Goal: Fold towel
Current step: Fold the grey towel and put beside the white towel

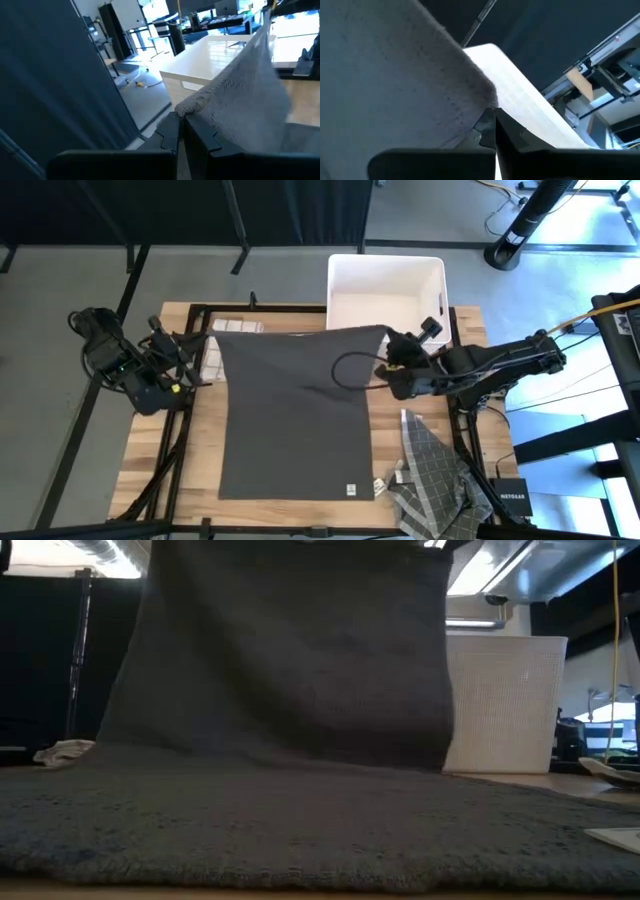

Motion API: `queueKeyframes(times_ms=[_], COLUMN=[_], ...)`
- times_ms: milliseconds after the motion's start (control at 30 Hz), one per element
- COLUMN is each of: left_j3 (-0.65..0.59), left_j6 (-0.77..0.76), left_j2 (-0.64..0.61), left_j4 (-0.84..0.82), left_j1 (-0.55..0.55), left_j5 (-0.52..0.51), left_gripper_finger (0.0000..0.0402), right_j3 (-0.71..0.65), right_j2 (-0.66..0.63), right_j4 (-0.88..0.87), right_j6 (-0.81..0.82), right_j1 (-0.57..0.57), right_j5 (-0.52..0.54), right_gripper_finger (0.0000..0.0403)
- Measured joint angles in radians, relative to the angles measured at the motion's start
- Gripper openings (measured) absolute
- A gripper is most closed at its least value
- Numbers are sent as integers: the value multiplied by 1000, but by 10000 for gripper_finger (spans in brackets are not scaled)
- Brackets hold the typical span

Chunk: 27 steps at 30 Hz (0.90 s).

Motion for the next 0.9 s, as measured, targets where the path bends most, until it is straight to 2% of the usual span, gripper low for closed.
queueKeyframes(times_ms=[100, 300, 467, 633, 733, 900], left_j3=[0, 0, 0, 0, 0, -1], left_j6=[-6, -72, -165, -269, -338, -451], left_j2=[-9, 23, 71, 132, 175, 265], left_j4=[13, 15, 14, 14, 14, 32], left_j1=[-4, -6, -12, -54, -88, -151], left_j5=[58, 276, 479, 609, 661, 743], left_gripper_finger=[5, 5, 5, 5, 5, 5], right_j3=[0, 0, -48, -164, -256, -405], right_j2=[-10, 2, 11, 12, 12, 12], right_j4=[18, 18, 23, 35, 142, 456], right_j6=[-37, -15, 91, 267, 330, 344], right_j1=[10, 80, 168, 263, 320, 387], right_j5=[-7, -141, -240, -350, -397, -502], right_gripper_finger=[0, 0, 0, 0, 0, 0])
